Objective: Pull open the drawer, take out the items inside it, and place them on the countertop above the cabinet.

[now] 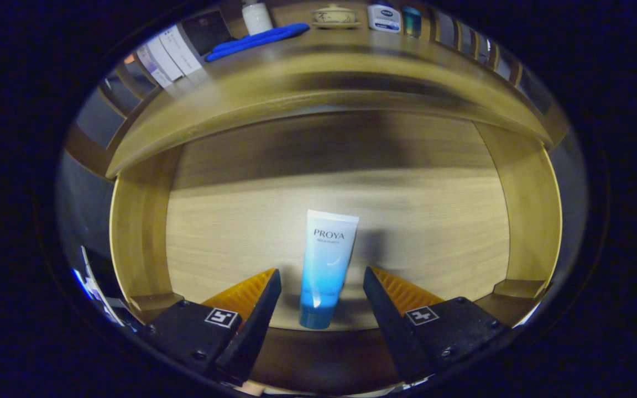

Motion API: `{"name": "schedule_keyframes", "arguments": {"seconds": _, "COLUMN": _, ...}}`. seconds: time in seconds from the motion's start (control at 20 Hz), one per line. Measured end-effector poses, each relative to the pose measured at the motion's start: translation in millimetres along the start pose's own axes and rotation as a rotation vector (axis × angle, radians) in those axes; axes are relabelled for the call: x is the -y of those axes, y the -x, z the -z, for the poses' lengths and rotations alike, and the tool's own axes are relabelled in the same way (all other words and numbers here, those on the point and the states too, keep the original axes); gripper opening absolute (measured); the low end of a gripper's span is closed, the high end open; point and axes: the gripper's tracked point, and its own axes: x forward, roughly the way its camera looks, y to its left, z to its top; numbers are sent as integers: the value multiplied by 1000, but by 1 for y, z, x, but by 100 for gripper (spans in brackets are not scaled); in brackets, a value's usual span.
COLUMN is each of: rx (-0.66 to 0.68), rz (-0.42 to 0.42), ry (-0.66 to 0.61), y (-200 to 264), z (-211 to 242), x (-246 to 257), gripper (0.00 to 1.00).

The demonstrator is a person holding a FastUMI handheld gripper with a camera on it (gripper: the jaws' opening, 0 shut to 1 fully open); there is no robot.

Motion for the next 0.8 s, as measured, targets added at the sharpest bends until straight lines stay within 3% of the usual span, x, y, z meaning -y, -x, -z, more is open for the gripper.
{"name": "schedule_keyframes", "arguments": {"seconds": 0.4, "rx": -73, "rz": 82, "ry": 12, "y": -13, "z": -4, "x": 4, "gripper": 92}}
{"name": "schedule_keyframes", "arguments": {"seconds": 0.5, "rx": -66, "rz": 130, "ry": 2, "y": -17, "z": -5, "x": 12, "gripper": 88}}
{"name": "schedule_keyframes", "arguments": {"seconds": 0.65, "rx": -42, "rz": 134, "ry": 8, "y": -17, "z": 0, "x": 20, "gripper": 75}}
{"name": "schedule_keyframes", "arguments": {"seconds": 0.8, "rx": -9, "rz": 136, "ry": -23, "y": -12, "z": 0, "x": 23, "gripper": 69}}
